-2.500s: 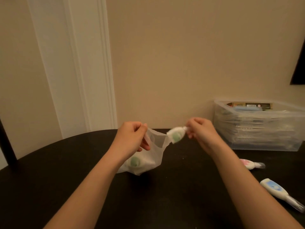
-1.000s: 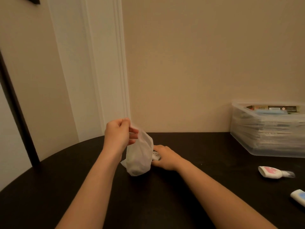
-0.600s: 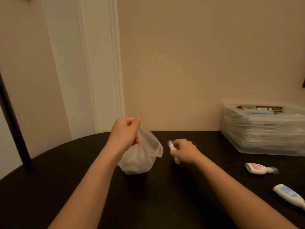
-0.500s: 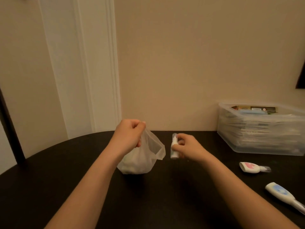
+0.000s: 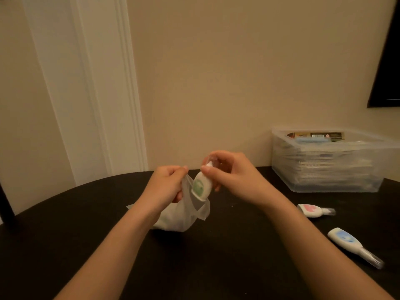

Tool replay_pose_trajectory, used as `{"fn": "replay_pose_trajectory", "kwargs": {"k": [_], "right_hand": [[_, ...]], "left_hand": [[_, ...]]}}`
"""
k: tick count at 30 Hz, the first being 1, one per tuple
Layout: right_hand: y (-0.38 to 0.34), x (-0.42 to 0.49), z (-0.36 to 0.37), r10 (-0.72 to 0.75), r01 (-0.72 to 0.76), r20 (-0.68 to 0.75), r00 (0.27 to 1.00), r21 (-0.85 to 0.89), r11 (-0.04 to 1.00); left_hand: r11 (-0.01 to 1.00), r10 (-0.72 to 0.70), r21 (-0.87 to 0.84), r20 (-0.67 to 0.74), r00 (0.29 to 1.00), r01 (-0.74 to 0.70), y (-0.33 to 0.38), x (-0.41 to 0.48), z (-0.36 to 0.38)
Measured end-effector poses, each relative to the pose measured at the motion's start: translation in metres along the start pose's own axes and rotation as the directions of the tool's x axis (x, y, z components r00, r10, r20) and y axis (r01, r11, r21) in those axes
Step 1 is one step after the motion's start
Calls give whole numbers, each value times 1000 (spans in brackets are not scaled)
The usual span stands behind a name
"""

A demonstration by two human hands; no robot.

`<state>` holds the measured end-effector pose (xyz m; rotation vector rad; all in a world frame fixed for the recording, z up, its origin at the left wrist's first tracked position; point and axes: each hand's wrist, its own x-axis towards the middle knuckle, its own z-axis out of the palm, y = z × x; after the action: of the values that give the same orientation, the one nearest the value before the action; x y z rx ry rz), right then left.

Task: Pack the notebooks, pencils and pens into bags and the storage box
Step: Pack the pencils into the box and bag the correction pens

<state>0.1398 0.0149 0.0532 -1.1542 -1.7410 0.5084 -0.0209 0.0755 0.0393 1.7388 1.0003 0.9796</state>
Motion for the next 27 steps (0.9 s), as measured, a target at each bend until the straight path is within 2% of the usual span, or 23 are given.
{"fn": "replay_pose_trajectory", "kwargs": {"k": [2,4,6,8,12,17,22,27], "right_hand": [[3,1,9,-7,4,-18,1000,-122,993],[9,2,20,-23,-1,-96,995,-246,969],[16,2,29,-37,-18,-170,985,-313,950],[22,1,35,-35,-28,-180,983,-336,941],[26,0,35,26,-49,-104,994,-230,972],[27,-2,29,43,-36,75,996,-93,995],[22,-4,25,91,-27,280,956,-225,974],[26,-6,20,196,-116,293,936,-268,956]], "left_hand": [[999,1,-32,-6,1000,-1,0,-1,1],[999,5,-45,-11,1000,-6,1,-1,1],[998,13,-61,-15,1000,-14,2,-2,2],[997,21,-71,-25,999,-23,3,-3,2],[994,22,-105,-37,999,-26,3,-3,0],[991,21,-134,-38,999,-26,2,-1,-2],[989,19,-145,-39,999,-25,2,-1,0],[986,2,-164,-48,999,-9,3,-1,3]]}}
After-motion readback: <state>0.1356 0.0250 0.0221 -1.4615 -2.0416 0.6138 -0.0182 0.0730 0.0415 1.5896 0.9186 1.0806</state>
